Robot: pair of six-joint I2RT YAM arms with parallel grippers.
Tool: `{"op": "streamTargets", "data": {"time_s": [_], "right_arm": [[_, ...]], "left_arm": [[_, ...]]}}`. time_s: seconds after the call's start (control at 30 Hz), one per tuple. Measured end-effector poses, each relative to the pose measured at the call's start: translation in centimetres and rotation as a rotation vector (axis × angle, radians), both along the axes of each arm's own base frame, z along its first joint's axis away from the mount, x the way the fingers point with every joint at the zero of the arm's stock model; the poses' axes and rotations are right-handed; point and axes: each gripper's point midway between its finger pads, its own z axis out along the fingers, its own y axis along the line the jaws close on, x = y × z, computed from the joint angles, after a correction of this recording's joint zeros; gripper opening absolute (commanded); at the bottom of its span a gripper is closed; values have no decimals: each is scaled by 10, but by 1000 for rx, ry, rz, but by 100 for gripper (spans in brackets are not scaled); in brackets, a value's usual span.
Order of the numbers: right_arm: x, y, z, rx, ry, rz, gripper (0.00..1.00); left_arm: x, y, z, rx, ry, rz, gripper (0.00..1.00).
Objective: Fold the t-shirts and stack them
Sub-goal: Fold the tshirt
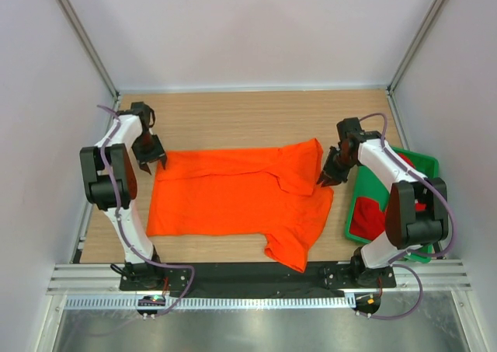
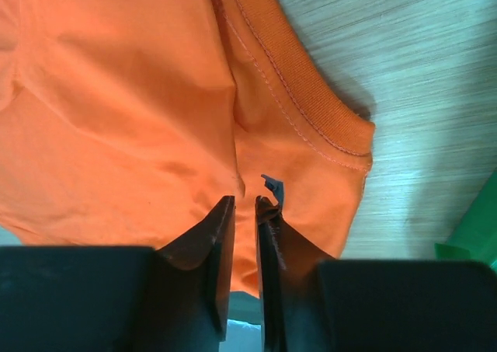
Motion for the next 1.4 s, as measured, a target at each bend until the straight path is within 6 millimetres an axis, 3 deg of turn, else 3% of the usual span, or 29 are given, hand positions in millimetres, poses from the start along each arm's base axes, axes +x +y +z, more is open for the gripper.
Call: {"op": "streamTargets", "data": {"time_s": [0.07,0.13,0.23,0.3,0.37,0.5,0.63,0.77,1.0,1.2,1.4], "right_arm": [[-1,-1,0,-4,1,15,39],[0,-4,2,-17,-6,33,46],[12,-9,10,-36,-44,42,47],[28,-12,18,-42,-74,35,47],[57,-13,24,-45,-120,28,47],[111,-13,20,-48,-185,25,48],[143,-13,3,-58,-189,36,48],[163,-13,-5,-70,-205,59,48],[202,-11,-11,-74,-258,88,48],[212,-10,-24,-67,-236,78,47],[212,-8,-25,-57,-233,65,38]], "left_arm": [[0,0,4,-1,-8,12,60],[0,0,14,0,-33,21,61],[3,-2,37,-8,-103,35,58],[7,-6,51,-32,-151,46,52],[13,-14,61,-75,-197,48,47],[27,-30,64,-167,-253,44,40],[43,-45,55,-260,-283,39,33],[55,-53,31,-313,-264,42,29],[55,-58,-5,-346,-190,62,27],[62,-55,-14,-339,-173,70,23],[60,-53,-21,-323,-155,75,20]]}}
